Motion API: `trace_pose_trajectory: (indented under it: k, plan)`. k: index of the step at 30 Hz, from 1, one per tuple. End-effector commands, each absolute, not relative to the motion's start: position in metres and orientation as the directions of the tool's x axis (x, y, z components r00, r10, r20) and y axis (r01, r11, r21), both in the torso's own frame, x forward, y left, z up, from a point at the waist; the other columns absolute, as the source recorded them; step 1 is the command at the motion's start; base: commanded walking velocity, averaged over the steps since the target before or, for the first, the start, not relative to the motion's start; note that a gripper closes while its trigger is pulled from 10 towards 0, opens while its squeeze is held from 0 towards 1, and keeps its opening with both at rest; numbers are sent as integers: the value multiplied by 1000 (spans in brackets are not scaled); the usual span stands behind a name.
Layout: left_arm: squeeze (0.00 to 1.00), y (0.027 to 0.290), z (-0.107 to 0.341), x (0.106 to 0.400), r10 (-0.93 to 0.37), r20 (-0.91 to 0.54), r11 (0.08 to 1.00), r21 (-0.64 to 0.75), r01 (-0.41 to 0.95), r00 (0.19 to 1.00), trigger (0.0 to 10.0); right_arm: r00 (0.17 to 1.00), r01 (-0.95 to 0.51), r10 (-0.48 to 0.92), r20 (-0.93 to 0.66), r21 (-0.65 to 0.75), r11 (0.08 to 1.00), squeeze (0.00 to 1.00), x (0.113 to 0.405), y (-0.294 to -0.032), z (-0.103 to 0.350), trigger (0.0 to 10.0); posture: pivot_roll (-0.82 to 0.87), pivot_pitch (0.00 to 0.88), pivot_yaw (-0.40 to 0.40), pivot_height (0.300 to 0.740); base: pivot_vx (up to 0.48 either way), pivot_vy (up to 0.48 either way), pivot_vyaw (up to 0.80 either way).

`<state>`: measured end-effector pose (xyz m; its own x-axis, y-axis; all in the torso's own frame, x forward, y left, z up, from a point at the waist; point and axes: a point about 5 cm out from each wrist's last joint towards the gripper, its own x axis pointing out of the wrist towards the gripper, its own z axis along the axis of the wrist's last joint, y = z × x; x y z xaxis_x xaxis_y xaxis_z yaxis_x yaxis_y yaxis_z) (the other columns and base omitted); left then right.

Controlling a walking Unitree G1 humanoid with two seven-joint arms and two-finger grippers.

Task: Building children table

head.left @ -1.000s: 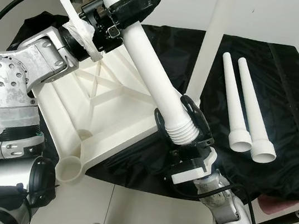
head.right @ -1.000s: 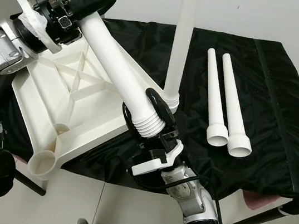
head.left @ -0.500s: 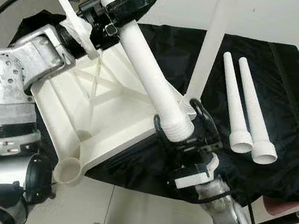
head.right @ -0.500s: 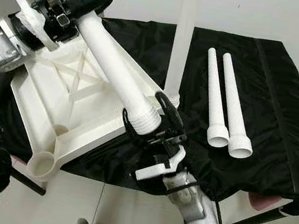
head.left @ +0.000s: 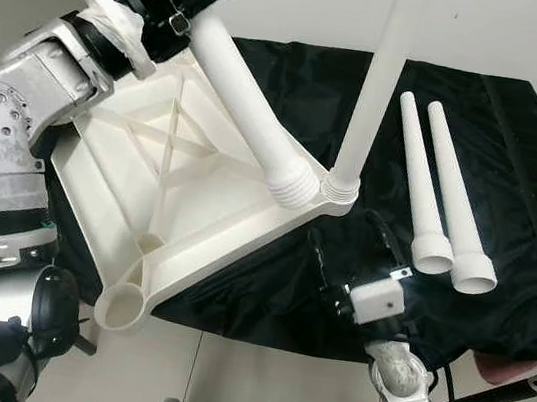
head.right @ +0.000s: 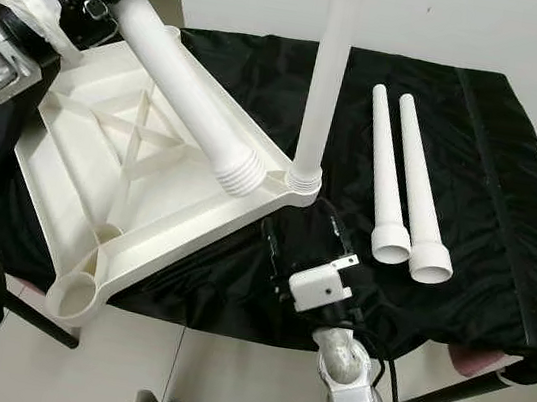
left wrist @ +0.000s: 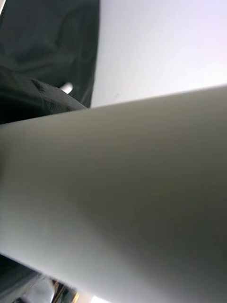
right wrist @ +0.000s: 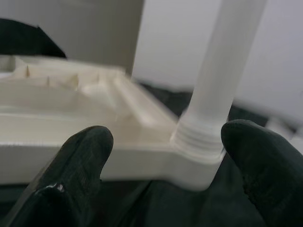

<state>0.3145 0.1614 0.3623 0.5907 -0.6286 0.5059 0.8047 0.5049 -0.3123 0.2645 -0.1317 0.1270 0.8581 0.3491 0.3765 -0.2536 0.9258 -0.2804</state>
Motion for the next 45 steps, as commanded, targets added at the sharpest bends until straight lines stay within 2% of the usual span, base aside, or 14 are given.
trace_pose_trajectory:
  k: [1, 3, 5, 9, 15, 17, 18, 20, 26, 36, 37, 38, 45]
  plan:
    - [0, 164, 369, 315, -594, 529, 549, -284, 786, 606, 10000, 874, -298, 342, 344, -174, 938, 0, 271, -130, 134, 10000, -117, 103, 95, 740, 0, 0, 0]
    - [0, 163, 368, 315, -591, 526, 560, -277, 781, 611, 10000, 873, -316, 348, 342, -146, 937, 0, 273, -128, 137, 10000, -117, 103, 95, 740, 0, 0, 0]
    - [0, 159, 360, 317, -590, 492, 607, -251, 754, 640, 10000, 846, -409, 420, 328, -104, 906, 0, 277, -118, 154, 10000, -117, 102, 91, 740, 0, 0, 0]
    - [0, 151, 353, 317, -597, 464, 638, -218, 738, 654, 10000, 828, -443, 459, 323, -127, 888, 0, 283, -116, 171, 10000, -117, 103, 88, 740, 0, 0, 0]
    - [0, 145, 349, 317, -599, 461, 647, -203, 735, 655, 10000, 759, -540, 575, 306, -200, 818, 0, 283, -113, 187, 10000, -114, 105, 87, 740, 0, 0, 0]
    - [0, 138, 347, 318, -599, 455, 668, -170, 725, 659, 10000, 680, -634, 687, 256, -266, 726, 0, 281, -109, 201, 10000, -111, 107, 84, 740, 0, 0, 0]
    - [0, 138, 347, 318, -599, 455, 668, -170, 725, 659, 10000, 680, -634, 687, 256, -266, 726, 0, 281, -109, 201, 10000, -111, 107, 84, 740, 0, 0, 0]
    - [0, 134, 347, 319, -596, 461, 680, -144, 718, 657, 10000, 618, -711, 762, 194, -276, 647, 0, 277, -105, 206, 10000, -112, 108, 84, 740, 0, 0, 0]
    - [0, 128, 350, 319, -606, 472, 678, -115, 726, 641, 10000, 584, -741, 802, 123, -322, 589, 0, 277, -107, 211, 10000, -112, 110, 83, 740, 0, 0, 0]
    - [0, 114, 346, 315, -633, 465, 663, -87, 744, 619, 10000, 606, -712, 780, 155, -332, 619, 0, 286, -95, 220, 10000, -115, 111, 84, 740, 0, 0, 0]
    - [0, 101, 342, 310, -650, 461, 652, -68, 755, 604, 10000, 656, -653, 736, 166, -364, 665, 0, 294, -84, 221, 10000, -113, 110, 78, 740, 0, 0, 0]
    - [0, 96, 340, 308, -655, 462, 648, -63, 759, 598, 10000, 669, -639, 724, 166, -369, 675, 0, 296, -80, 222, 10000, -113, 109, 78, 740, 0, 0, 0]
    - [0, 87, 340, 306, -646, 483, 636, -88, 767, 591, 10000, 758, -561, 642, 117, -385, 733, 0, 309, -67, 217, 10000, -108, 104, 76, 740, 0, 0, 0]
